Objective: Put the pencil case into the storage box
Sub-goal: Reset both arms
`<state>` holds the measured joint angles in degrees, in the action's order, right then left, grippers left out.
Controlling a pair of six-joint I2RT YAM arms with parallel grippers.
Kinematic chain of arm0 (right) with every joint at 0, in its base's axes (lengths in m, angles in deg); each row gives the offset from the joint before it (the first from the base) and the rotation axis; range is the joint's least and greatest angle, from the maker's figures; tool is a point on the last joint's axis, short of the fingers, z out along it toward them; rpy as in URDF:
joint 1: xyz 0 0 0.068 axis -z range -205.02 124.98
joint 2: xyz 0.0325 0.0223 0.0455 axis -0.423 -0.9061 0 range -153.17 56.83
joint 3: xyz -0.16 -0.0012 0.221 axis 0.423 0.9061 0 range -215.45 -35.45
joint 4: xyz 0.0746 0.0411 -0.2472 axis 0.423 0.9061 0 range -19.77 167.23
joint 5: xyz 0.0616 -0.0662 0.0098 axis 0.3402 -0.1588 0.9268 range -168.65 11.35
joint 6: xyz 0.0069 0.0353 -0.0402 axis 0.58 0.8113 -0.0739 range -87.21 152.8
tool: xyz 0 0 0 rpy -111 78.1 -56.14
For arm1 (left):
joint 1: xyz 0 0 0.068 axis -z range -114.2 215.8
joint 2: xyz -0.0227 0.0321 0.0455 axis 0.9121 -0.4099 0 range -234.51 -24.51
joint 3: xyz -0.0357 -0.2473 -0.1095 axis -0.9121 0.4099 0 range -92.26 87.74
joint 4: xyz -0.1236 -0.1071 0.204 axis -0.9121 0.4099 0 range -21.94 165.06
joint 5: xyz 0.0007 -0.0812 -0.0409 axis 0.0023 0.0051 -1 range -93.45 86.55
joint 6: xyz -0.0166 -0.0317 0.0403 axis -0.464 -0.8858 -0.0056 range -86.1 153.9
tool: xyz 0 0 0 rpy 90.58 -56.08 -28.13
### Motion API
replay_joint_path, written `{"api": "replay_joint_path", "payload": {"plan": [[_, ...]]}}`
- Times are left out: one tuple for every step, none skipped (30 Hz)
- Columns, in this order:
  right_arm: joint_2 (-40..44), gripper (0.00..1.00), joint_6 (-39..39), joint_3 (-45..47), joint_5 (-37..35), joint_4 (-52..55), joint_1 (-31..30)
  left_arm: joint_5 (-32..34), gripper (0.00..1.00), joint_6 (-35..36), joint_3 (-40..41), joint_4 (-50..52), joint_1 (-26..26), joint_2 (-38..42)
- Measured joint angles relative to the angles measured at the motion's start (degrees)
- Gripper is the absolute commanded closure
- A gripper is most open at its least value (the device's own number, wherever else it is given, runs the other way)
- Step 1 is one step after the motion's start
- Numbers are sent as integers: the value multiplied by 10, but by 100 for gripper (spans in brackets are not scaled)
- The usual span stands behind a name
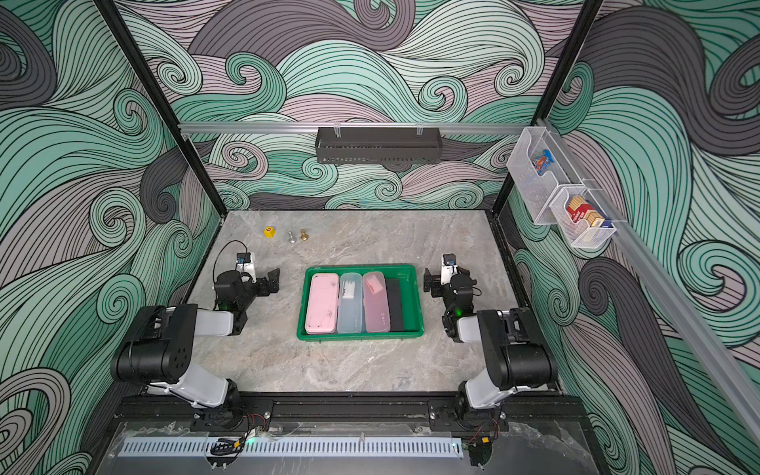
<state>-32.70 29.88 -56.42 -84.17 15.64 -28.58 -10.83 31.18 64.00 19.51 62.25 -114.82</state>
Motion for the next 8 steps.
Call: {"api": "replay_joint_path", "payload": {"plan": [[0, 1, 0, 0, 0, 0, 0, 0, 1, 0, 0, 0, 0, 0], [0, 1, 0, 0, 0, 0, 0, 0, 1, 1, 0, -1, 0, 0], [0, 1, 0, 0, 0, 0, 0, 0, 1, 2, 0, -4, 0, 0], [0, 1, 0, 0, 1, 1, 0, -1, 1, 2, 0, -5, 0, 0], [0, 1, 0, 0, 2, 2, 1, -2, 1, 2, 0, -6, 0, 0], [0, 1, 0, 0, 2, 3, 1, -2, 1, 2, 0, -6, 0, 0], [0, 1, 0, 0, 3, 4, 1, -2, 1, 2, 0, -7, 0, 0], [0, 1, 0, 0, 3, 4, 2, -2, 1, 3, 0, -8, 0, 0]]}}
